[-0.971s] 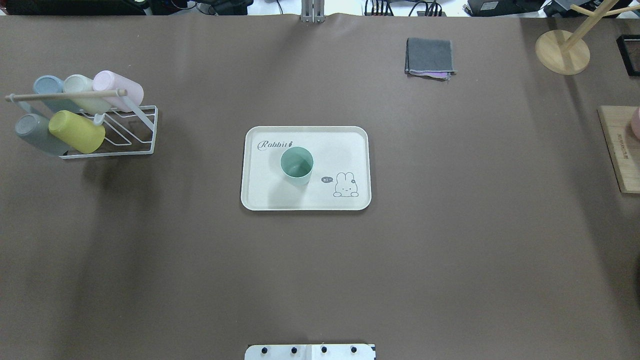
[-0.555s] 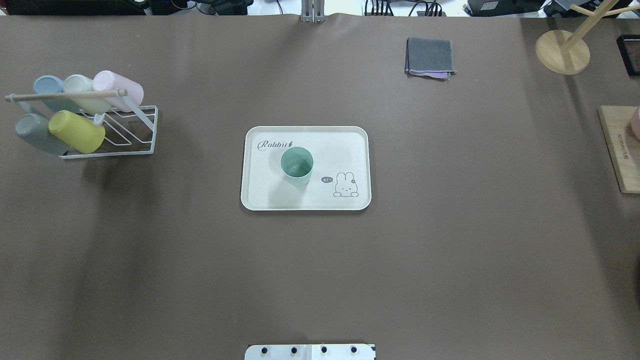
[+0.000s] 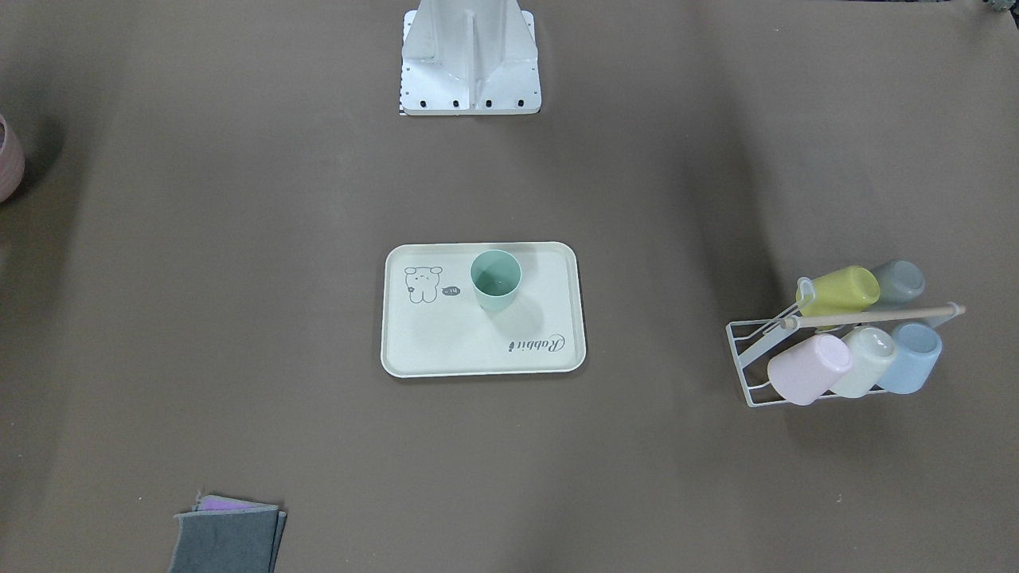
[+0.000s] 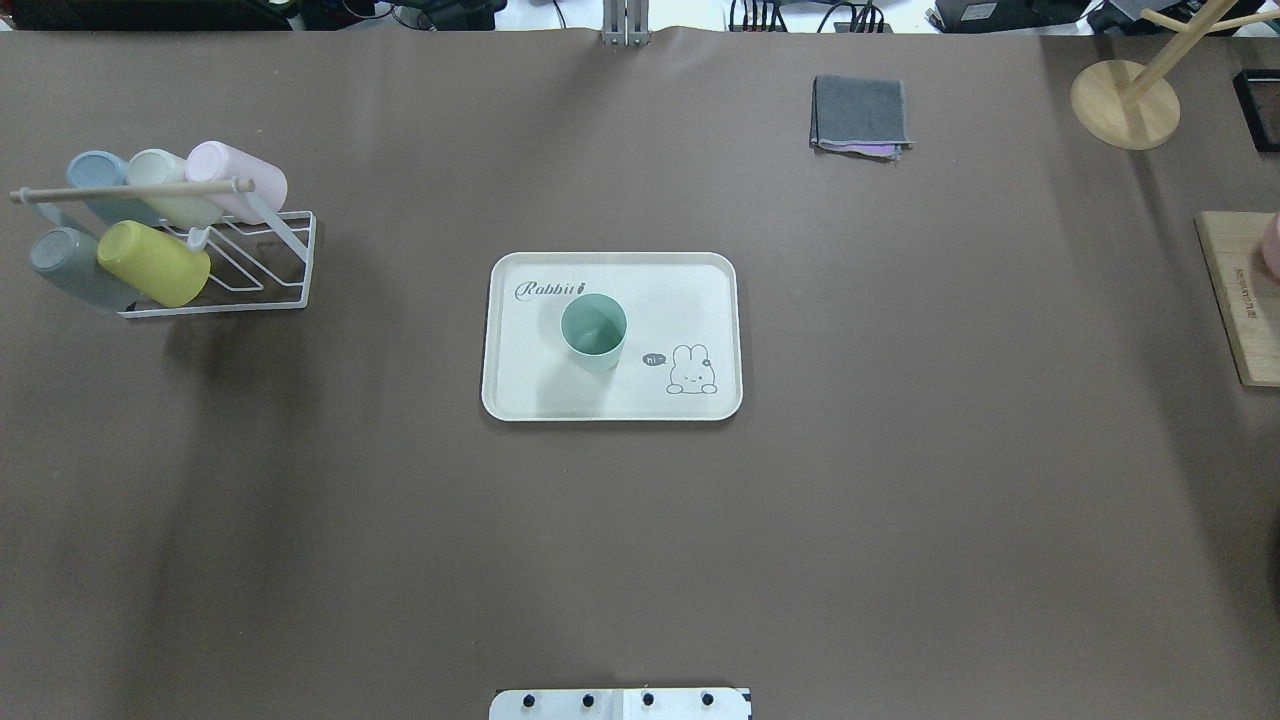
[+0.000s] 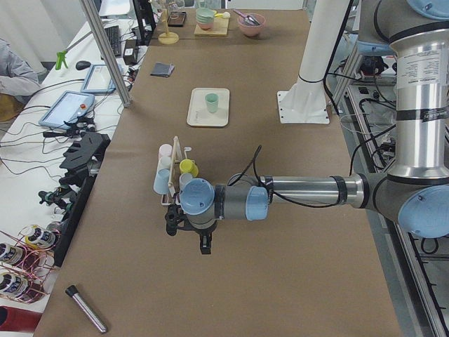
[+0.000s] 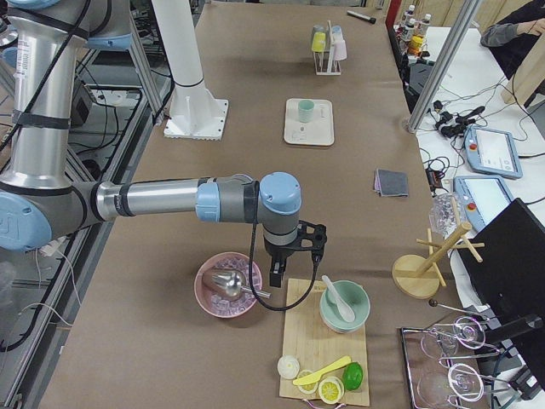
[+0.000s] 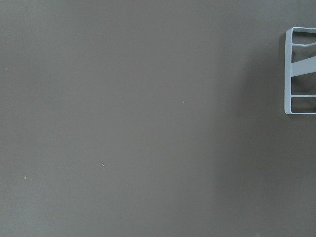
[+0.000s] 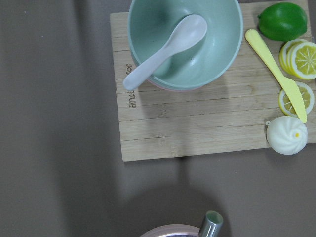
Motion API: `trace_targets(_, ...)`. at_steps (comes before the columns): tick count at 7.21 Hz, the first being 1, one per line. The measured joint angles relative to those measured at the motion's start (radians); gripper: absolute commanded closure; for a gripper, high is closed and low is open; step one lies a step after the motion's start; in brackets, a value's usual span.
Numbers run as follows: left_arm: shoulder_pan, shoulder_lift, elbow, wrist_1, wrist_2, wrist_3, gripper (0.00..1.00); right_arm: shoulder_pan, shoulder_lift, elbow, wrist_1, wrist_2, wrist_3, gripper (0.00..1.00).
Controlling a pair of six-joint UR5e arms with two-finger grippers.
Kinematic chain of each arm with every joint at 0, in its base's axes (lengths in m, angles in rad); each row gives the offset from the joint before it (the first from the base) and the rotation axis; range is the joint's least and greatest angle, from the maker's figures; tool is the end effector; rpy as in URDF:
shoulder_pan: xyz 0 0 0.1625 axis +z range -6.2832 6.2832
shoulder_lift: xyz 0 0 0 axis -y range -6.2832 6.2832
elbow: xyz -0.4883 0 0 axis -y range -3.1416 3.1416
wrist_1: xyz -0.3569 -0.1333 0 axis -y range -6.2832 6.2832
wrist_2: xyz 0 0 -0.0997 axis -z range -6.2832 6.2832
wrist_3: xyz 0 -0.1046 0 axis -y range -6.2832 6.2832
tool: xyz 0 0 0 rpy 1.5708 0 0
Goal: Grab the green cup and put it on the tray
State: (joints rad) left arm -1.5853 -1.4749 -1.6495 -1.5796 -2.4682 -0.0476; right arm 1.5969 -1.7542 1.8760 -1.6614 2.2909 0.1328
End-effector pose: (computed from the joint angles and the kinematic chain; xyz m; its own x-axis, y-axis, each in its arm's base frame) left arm -0.0575 -0.4085 0.7208 0.6221 -0.0632 -0.7804 0.0442 0.9980 -0.0456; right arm 0.0739 -0.3655 0.6747 0.7419 0.1314 0.6575 -0.1254 0.9905 -0.0564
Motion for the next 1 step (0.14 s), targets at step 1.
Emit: trace_targets(1,0.000,0.000,0.001,0.001,0.000,-0.001,0.02,0.000,0.000,0.000,0.000,0.000,0.000,0.00)
